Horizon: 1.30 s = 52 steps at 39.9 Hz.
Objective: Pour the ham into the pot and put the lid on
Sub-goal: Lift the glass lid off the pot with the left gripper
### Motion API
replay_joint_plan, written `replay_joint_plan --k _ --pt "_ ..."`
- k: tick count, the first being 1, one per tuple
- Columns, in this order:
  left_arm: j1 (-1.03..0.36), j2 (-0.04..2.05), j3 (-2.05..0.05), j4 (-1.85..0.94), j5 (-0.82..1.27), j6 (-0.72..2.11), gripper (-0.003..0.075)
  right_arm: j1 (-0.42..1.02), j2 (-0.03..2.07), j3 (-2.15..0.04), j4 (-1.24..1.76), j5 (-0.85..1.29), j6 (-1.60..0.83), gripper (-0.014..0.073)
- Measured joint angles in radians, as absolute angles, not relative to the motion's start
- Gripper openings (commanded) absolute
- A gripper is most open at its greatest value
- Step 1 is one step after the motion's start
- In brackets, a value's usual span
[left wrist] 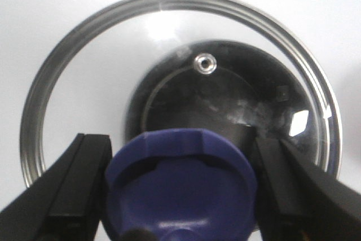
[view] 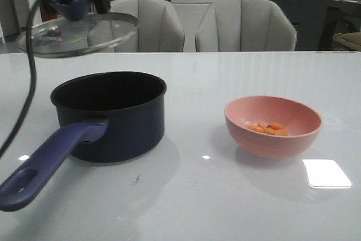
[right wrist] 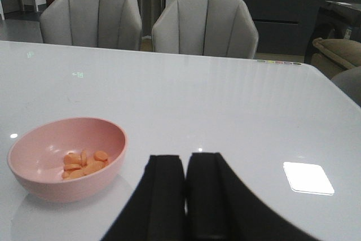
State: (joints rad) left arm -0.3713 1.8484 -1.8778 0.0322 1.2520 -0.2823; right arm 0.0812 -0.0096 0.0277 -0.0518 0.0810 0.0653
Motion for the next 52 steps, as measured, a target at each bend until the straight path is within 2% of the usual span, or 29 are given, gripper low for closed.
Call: replay_joint_plan --k 8,13,20,29,42,45,52 --pt "-0.207 1.746 -1.779 0.039 1.252 -0.235 0.0257 0.081 -0.010 0.028 -0.052 0.081 0.065 0.0160" --pt "-0.114 1.697 -1.640 0.049 1.237 -0.204 0.0257 0.081 -0.010 0.028 -0.052 0.081 0.065 0.0160" --pt "-0.012 1.667 -1.398 0.050 1.093 -0.193 0.0257 0.081 -0.010 0.028 -0.052 0.081 0.065 0.0160" --pt "0.014 1.673 -1.212 0.043 0.908 -0.191 0.0258 0.081 -0.010 0.028 -0.052 0.081 0.065 0.0160" --pt "0.014 1.784 -1.189 -0.019 0.828 -0.152 0.0265 0.081 -0.010 0.028 -0.052 0.081 0.065 0.0160" --pt "0.014 1.796 -1.189 -0.025 0.818 -0.150 0.0302 0.081 -0.010 0.028 -0.052 0.081 0.065 0.0160" --pt "0.014 1.822 -1.189 -0.025 0.809 -0.147 0.0493 0.081 -0.010 0.028 -0.052 0.081 0.065 0.0160"
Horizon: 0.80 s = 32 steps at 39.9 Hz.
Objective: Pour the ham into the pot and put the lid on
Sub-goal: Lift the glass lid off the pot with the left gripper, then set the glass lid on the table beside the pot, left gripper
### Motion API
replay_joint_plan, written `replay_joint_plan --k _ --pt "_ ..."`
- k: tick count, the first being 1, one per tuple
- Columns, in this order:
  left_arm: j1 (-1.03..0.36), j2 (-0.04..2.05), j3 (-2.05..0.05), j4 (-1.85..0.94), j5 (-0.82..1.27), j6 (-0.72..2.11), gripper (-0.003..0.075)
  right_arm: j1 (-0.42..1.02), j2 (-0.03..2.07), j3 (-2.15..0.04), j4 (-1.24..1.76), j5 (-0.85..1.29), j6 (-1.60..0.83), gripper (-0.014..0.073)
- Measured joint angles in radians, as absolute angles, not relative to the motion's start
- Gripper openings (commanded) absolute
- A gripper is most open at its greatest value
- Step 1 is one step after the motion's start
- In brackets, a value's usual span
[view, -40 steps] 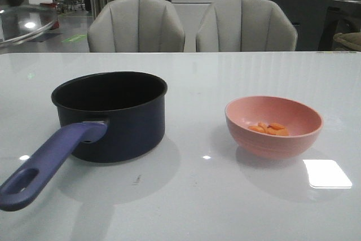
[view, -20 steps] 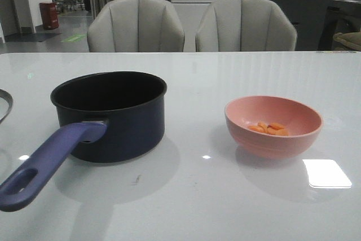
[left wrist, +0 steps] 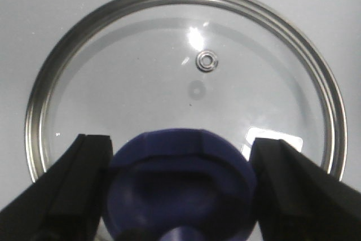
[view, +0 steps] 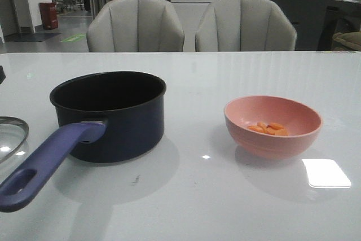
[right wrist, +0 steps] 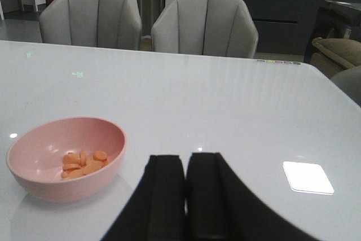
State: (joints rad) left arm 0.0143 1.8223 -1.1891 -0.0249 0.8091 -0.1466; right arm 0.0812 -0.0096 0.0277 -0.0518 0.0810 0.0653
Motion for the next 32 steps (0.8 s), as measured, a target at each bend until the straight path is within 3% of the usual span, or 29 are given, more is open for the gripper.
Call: replay_joint_plan --k 4,18,32 --pt "0.014 1.829 -1.189 -0.025 0.811 -0.147 0.0552 0.081 -0.010 0.028 -0.052 0.081 0.065 0.0160" --pt "0.014 1.811 -1.241 -0.025 0.901 -0.132 0.0552 0.081 -0.010 0.028 -0.052 0.081 0.065 0.0160" --pt "-0.029 1.505 -1.185 -0.025 0.930 -0.096 0.0552 0.081 -0.010 0.028 -0.052 0.081 0.065 0.0160"
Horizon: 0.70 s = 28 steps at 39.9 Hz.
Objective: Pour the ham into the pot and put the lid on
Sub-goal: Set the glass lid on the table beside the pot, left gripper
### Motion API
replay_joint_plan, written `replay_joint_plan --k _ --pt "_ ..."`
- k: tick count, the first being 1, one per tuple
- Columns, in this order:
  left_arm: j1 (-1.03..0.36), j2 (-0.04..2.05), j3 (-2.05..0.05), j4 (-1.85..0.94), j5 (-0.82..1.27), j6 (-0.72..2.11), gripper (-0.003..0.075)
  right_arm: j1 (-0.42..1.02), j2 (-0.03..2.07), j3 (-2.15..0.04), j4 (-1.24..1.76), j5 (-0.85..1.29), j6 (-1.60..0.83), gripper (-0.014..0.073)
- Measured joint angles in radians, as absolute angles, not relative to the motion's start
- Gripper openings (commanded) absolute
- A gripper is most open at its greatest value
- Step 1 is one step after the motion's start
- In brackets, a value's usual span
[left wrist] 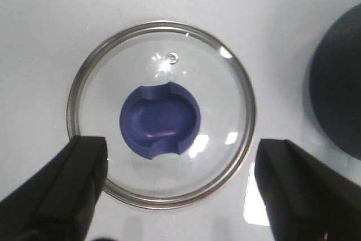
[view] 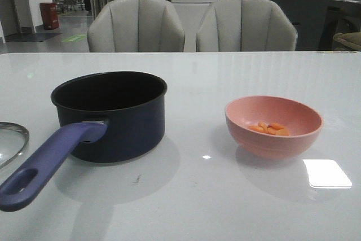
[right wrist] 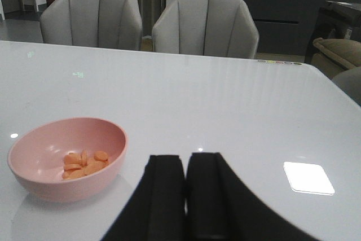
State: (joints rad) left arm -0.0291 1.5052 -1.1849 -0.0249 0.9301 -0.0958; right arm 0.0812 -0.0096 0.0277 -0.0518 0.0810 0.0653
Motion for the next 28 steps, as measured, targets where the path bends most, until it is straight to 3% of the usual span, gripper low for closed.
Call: replay_joint_plan --k 13,28 --pt "-0.135 1.156 -1.039 -0.029 0.890 -0.090 0.0552 0.081 -0.010 0.028 -0.052 0.081 0.065 0.0160" --pt "-0.139 0.648 -0.745 -0.029 0.701 -0.088 0.0552 0.081 -0.010 0.028 -0.052 0.081 0.065 0.0160"
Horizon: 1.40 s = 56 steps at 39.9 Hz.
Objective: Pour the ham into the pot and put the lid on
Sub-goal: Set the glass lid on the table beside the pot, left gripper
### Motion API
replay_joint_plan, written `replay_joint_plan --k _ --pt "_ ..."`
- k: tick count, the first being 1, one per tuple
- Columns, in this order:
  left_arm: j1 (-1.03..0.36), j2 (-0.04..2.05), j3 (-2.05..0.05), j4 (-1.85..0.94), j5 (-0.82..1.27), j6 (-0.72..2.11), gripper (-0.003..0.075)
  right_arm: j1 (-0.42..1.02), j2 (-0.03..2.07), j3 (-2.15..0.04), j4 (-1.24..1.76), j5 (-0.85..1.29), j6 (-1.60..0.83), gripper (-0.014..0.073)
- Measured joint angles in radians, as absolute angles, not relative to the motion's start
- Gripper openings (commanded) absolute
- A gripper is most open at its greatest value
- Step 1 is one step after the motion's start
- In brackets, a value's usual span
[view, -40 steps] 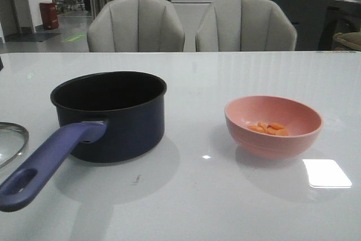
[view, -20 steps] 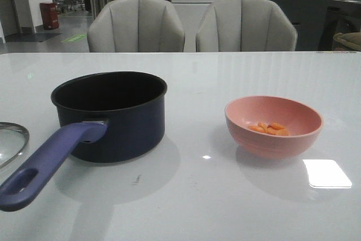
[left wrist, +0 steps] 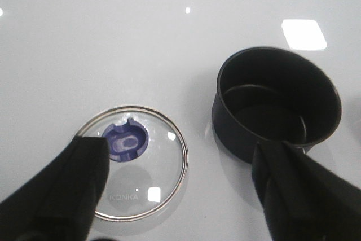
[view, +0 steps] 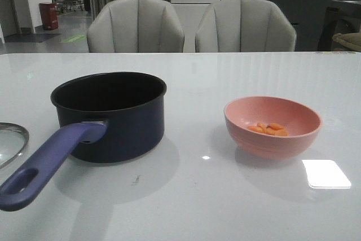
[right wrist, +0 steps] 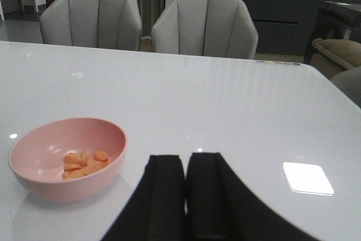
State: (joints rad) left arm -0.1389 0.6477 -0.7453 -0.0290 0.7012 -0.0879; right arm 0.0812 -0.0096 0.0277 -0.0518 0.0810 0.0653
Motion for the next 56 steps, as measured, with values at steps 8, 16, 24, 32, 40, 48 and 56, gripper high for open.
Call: replay_joint_plan --k 8,16,24,32,40,48,56 --pt "-0.171 0.397 -0.575 -0.016 0.607 -0.088 0.0552 0.081 -0.010 0.028 -0.052 0.081 0.065 0.0160" --pt "-0.220 0.173 -0.428 0.000 0.527 -0.088 0.0552 0.081 -0.010 0.028 -0.052 0.081 0.065 0.0160" --pt "-0.220 0.009 -0.351 0.000 0.465 -0.088 0.0552 0.081 -0.010 0.028 -0.052 0.081 0.065 0.0160" --pt "-0.220 -0.003 -0.345 0.000 0.445 -0.088 0.0552 0.081 -0.010 0.028 -0.052 0.054 0.068 0.0160" --pt "-0.220 -0.003 -0.345 0.000 0.447 -0.088 0.0552 0.081 -0.010 0.005 -0.052 -0.059 0.087 0.0160" --pt "-0.220 -0.003 -0.345 0.000 0.448 -0.088 0.0552 0.081 0.097 -0.198 -0.052 0.115 0.089 0.0160" --pt "-0.221 0.000 -0.345 0.000 0.448 -0.088 0.0552 0.081 0.262 -0.304 -0.052 0.277 0.089 0.0160"
